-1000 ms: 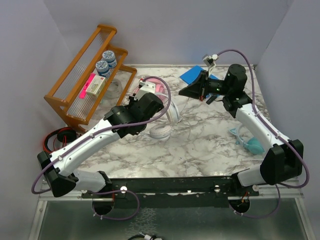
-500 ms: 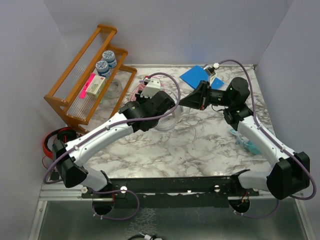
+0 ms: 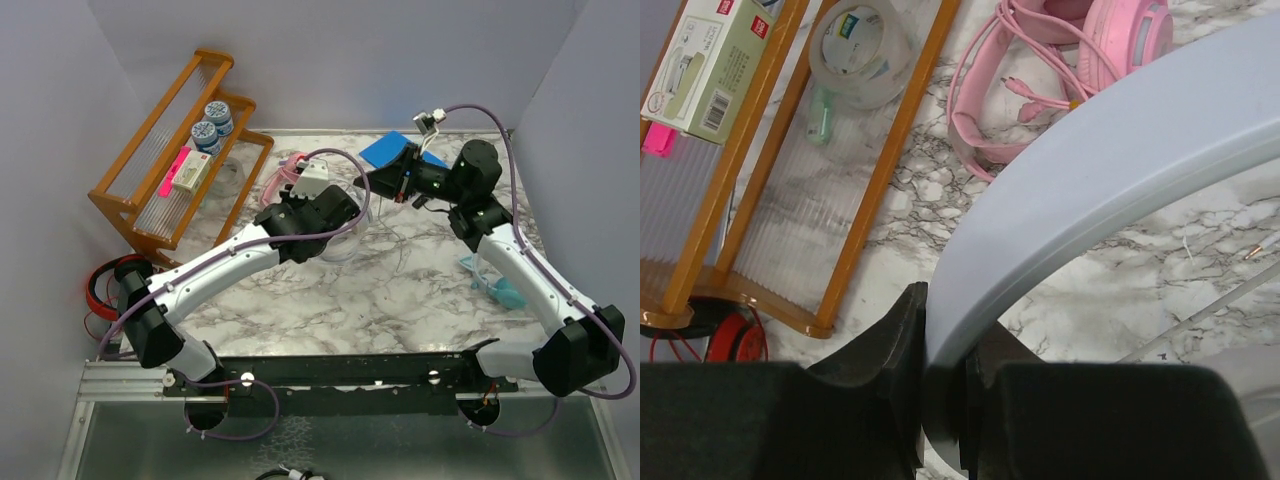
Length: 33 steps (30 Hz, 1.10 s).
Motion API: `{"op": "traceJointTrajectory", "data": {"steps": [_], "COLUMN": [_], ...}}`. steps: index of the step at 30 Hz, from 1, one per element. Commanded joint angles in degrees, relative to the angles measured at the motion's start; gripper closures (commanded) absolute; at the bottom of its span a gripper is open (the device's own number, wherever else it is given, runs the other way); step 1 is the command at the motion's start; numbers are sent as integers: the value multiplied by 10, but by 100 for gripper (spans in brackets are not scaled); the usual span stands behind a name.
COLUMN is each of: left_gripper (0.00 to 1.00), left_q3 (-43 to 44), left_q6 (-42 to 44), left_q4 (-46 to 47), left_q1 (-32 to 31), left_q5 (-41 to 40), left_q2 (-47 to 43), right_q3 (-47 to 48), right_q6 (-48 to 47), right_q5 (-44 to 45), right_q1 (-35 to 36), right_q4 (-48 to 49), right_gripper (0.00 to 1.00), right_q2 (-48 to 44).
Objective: Wrap the headphones
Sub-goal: Wrap the headphones cable around the headphones.
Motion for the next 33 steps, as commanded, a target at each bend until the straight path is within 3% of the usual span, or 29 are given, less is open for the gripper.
{"op": "traceJointTrajectory", "data": {"steps": [1,10,16,25,33], "left_gripper": [100,100,100,100,100], "left_q3": [-44,-112,-113,-99,-68], "left_q6": [4,34,53,15,-44], "left_q4": [24,76,90,68,47], "left_q1": [-3,-9,-11,-2,66], "left_q5": [-6,24,39,28,101], "left_q2": [-49,-100,-92,-63,-51], "right_q3": [62,133,180,158,56], "right_q6": [-10,68,65,4,-21], "right_q5": [15,-56,-69,-61,-48], "right_q1": [-12,-12,-12,-12,-12], "right_q4": [-3,85,58,-18,-54], "right_gripper": [99,100,100,100,100], "right_q2": [26,122,151,85,-8]}}
